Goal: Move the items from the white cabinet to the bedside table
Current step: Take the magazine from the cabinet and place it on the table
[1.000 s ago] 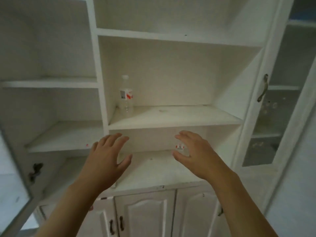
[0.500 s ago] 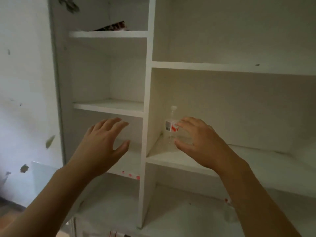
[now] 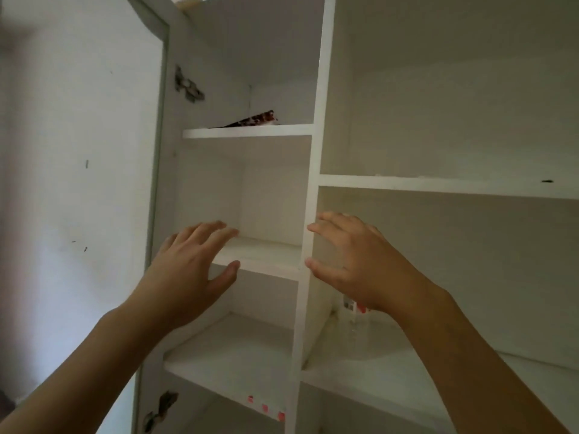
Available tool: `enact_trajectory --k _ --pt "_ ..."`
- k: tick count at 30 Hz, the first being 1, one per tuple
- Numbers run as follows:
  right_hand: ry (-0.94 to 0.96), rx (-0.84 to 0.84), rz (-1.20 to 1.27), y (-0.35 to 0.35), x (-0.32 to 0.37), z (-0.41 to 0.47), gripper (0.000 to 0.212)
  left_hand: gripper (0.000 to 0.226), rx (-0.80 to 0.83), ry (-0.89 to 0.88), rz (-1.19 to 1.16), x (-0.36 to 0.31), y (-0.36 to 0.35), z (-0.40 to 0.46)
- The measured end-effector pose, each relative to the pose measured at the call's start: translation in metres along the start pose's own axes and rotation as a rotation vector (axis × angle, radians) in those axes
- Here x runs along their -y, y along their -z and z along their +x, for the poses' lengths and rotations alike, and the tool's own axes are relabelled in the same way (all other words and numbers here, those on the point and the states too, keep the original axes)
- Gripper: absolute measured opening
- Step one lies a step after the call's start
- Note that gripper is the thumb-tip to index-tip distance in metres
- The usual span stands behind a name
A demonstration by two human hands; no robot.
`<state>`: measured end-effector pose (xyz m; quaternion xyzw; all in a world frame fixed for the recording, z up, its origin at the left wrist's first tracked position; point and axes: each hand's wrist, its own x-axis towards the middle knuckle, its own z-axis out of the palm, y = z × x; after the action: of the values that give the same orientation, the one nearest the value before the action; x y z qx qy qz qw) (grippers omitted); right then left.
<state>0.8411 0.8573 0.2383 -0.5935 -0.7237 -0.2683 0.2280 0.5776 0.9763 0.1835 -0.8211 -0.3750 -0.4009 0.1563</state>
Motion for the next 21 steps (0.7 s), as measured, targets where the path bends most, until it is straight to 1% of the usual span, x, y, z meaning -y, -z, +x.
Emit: enact_trajectory --k 3,5,8,13,17,21 --pt "0.038 -0.061 -0.027 0.003 0.007 0.028 0.062 0.069 -0.043 -0.021 0.008 0.022 0.002 0.023" --pt "0.076 -0.104 -0.062 0.005 0.013 0.048 0.061 0.069 -0.073 -0.032 0.01 0.038 0.003 0.04" --pt "0.099 -0.135 -0.117 0.01 0.018 0.083 0.061 0.067 -0.128 -0.063 0.053 0.059 0.004 0.066" --pt "0.091 -0.18 -0.239 0.021 0.021 0.143 0.067 0.067 -0.183 -0.11 0.113 0.091 0.0 0.113" --pt "0.096 -0.253 -0.293 0.026 0.021 0.189 0.067 0.067 -0.235 -0.133 0.099 0.112 -0.002 0.154" --pt "0.087 -0.243 -0.351 0.028 0.018 0.232 0.067 0.067 -0.3 -0.177 0.062 0.119 -0.002 0.192"
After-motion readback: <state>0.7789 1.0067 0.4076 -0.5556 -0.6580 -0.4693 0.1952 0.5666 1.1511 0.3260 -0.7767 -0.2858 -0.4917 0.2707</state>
